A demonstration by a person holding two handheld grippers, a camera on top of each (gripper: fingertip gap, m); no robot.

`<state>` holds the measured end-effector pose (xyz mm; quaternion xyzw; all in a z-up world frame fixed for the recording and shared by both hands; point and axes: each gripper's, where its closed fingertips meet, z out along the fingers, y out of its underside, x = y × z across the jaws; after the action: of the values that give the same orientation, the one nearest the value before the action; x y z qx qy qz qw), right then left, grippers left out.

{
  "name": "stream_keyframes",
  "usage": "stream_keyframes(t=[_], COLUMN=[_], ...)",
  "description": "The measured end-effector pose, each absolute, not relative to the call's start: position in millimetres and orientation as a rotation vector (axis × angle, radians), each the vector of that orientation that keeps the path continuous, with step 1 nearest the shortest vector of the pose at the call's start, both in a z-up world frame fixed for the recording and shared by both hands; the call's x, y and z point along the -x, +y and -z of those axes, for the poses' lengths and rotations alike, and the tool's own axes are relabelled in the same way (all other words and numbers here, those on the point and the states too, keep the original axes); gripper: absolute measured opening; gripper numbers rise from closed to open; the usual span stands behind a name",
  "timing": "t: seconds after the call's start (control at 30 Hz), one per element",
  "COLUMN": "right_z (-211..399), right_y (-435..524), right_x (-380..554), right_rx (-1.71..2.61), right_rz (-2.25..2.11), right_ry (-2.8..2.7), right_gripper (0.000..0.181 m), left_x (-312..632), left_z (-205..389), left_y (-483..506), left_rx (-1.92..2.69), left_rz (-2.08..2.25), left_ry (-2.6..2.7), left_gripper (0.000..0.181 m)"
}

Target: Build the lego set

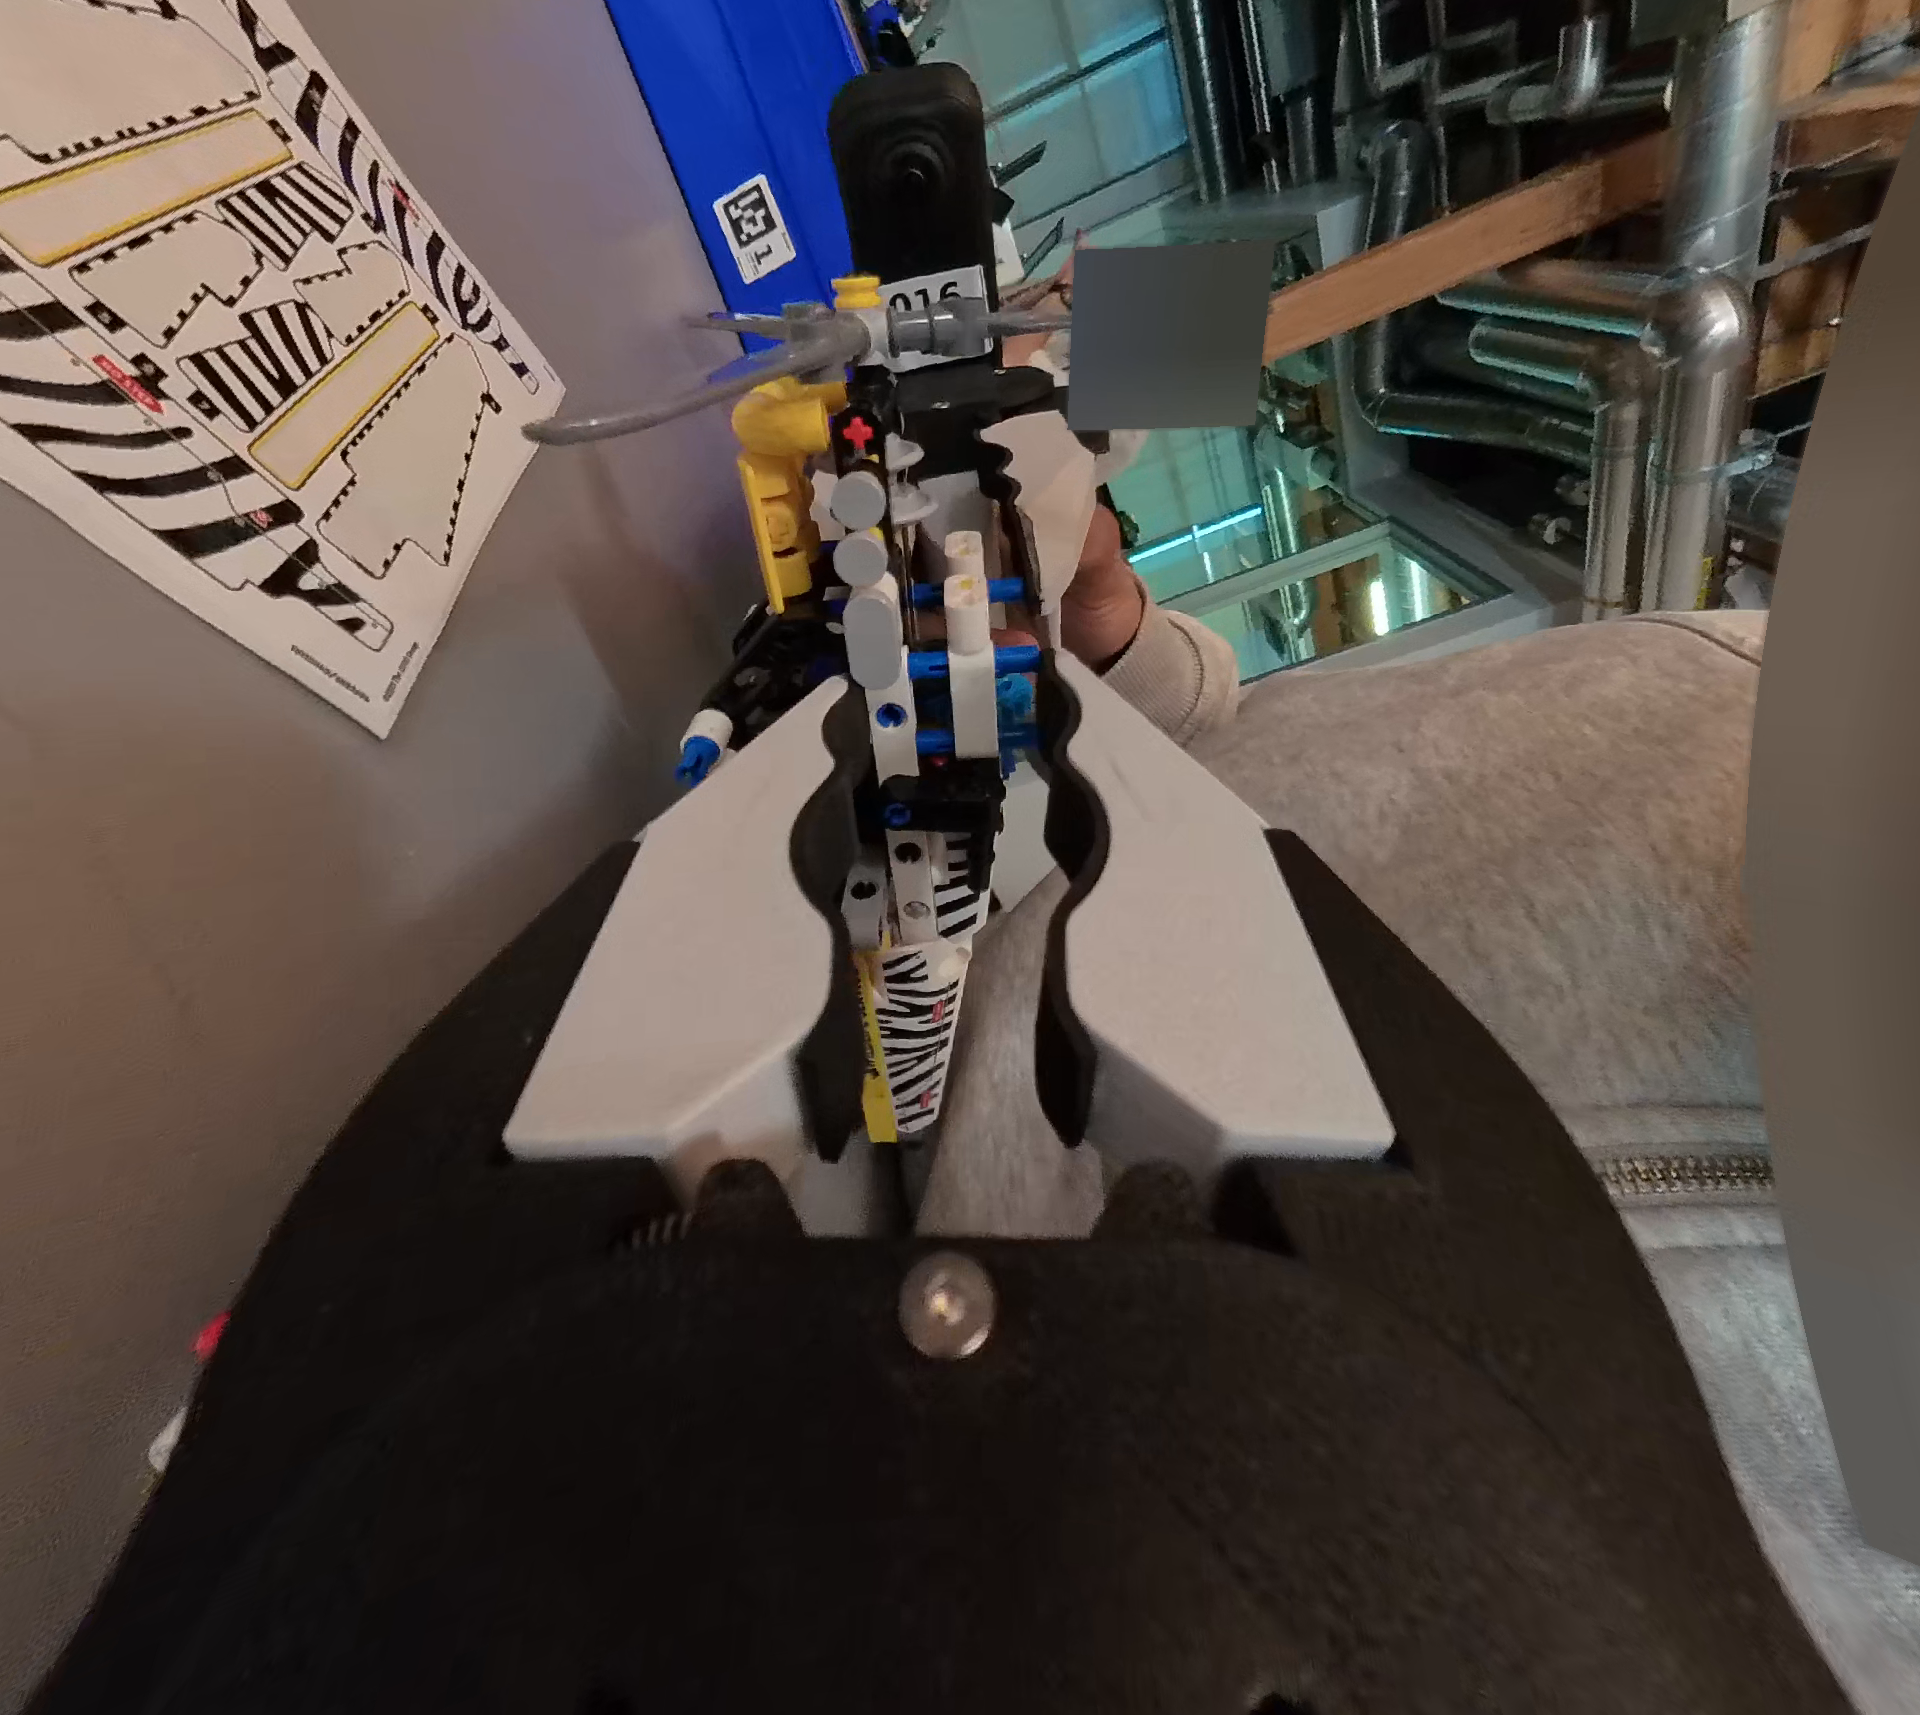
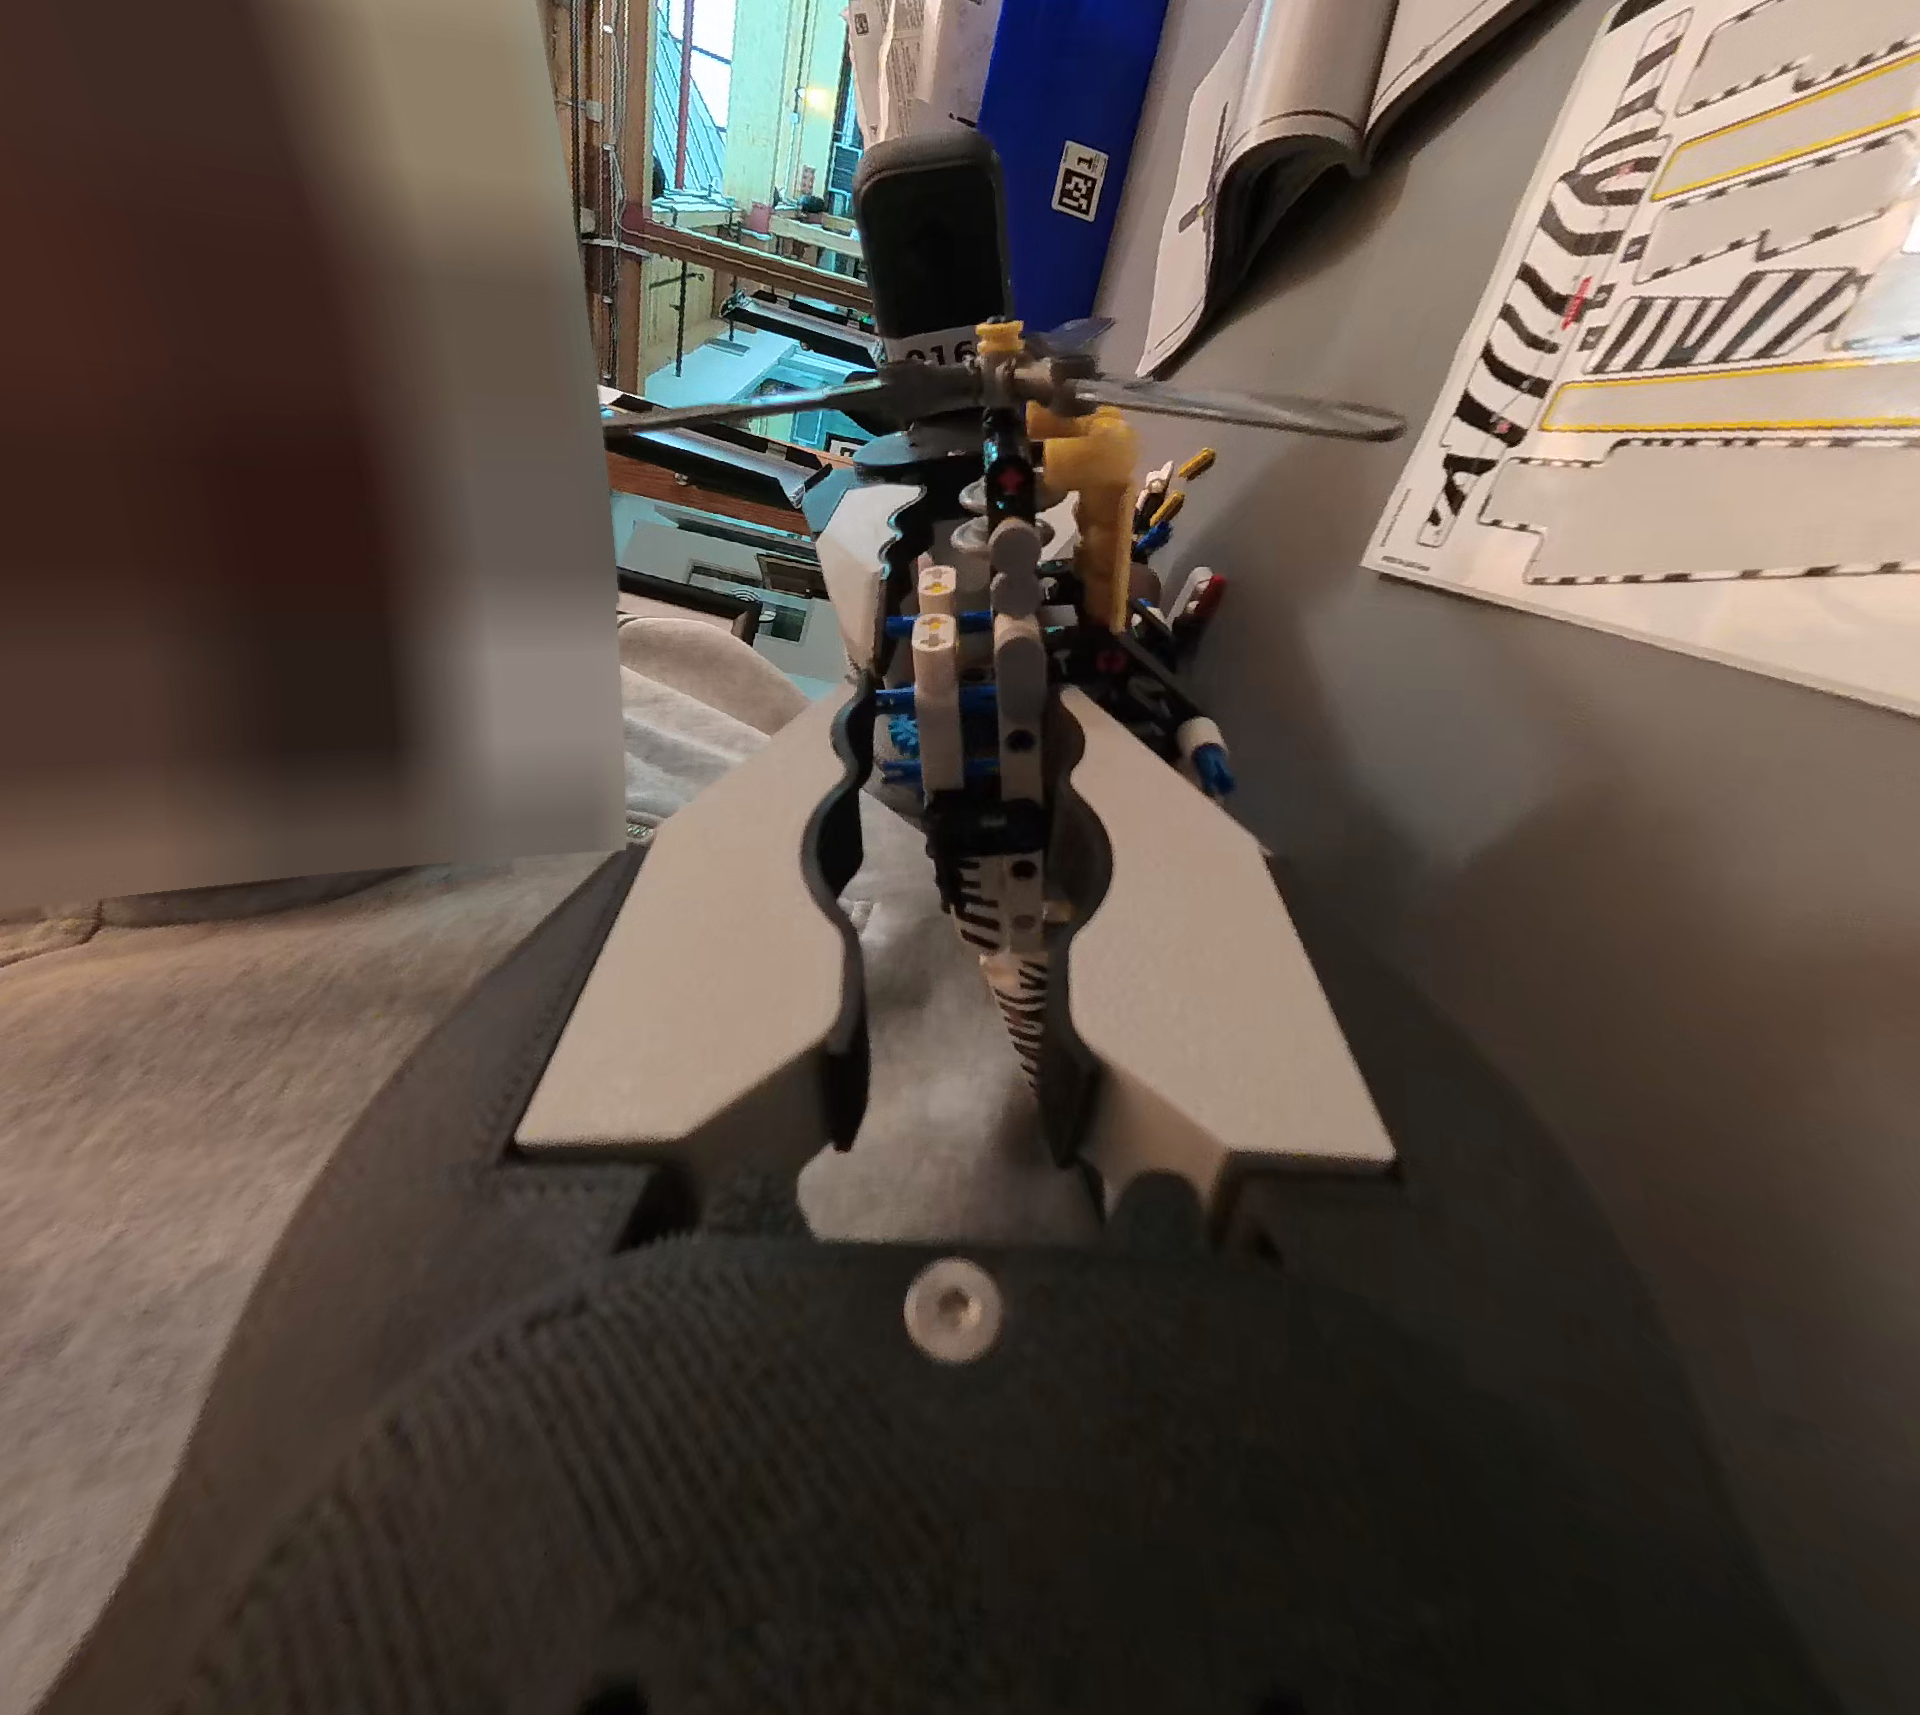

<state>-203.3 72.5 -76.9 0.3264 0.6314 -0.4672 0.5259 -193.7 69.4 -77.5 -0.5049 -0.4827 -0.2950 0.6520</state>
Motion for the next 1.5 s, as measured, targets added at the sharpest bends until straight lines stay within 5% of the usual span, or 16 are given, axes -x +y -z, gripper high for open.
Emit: stream_keyframes(t=[1.5], right_z=[77.5], right_y=[73.1], right_x=[200.5], right_rx=[-0.748], right_rz=[1.208], right_ry=[1.522], right_gripper=[0.029], left_x=[189.9], left_z=[80.5], left_y=[70.1], left_rx=[1.254], left_rz=[0.442], left_ry=[-1.021], left_gripper=[0.030])
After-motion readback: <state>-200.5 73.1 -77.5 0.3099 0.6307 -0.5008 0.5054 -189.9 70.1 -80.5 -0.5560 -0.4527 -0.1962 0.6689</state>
